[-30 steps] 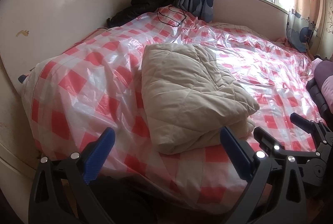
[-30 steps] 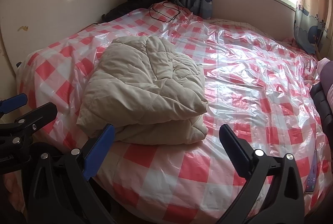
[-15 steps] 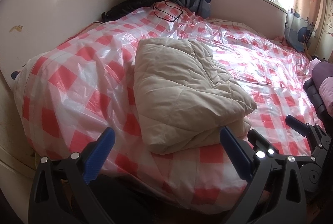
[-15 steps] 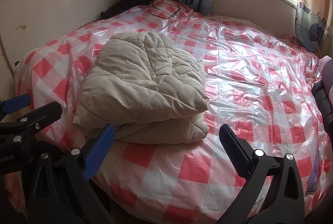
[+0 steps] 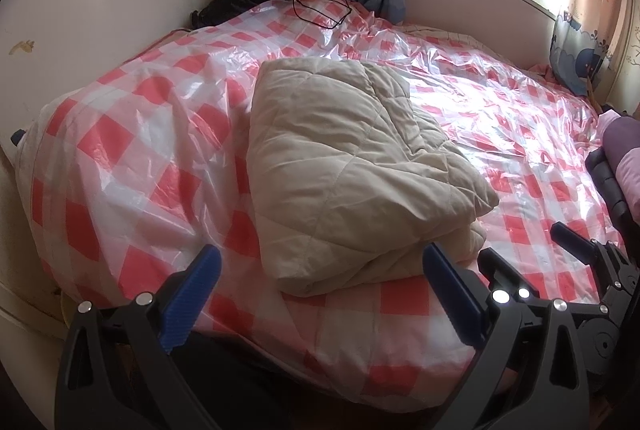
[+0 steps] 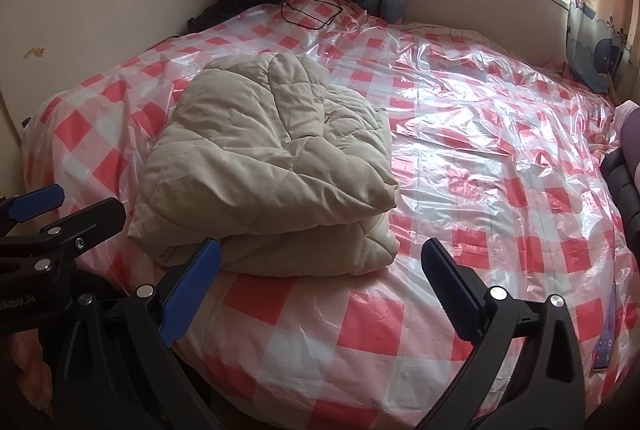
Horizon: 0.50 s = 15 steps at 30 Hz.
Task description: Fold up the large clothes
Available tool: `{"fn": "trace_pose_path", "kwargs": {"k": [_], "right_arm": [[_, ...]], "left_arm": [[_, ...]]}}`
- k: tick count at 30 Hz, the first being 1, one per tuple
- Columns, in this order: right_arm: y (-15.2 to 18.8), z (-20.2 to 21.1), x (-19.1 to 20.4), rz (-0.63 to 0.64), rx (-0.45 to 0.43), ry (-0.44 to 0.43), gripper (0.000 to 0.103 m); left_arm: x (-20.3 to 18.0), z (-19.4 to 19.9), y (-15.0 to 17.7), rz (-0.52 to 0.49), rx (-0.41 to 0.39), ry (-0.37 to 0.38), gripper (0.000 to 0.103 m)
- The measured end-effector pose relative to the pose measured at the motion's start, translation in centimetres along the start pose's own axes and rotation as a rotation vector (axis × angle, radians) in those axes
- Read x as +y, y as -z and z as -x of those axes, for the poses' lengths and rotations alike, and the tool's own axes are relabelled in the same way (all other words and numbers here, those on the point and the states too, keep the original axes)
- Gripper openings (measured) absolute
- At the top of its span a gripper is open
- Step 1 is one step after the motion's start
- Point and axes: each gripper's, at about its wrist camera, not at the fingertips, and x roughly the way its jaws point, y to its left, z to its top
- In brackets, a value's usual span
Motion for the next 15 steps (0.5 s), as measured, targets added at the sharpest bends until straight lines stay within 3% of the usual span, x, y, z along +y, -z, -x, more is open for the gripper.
{"fn": "trace_pose_path", "kwargs": {"k": [4,10,15], "right_arm": [[0.0,-0.2,-0.1,-0.002,0.005,-0.004,0.097],[0.0,0.3,-0.1,-0.009,-0.007,0.001,0.097],[0.2,1.1,0.0,0.002,-0.014,0.016,0.097]], "left_arm": [[0.5,0.0,0.0,0.021,-0.026,0.057,0.097],[-0.4,0.2,0.0,-0.045,-0.05,-0.019,0.096],[-0.2,0.2,-0.1,-0.029,-0.018,-0.005,0.096]]}}
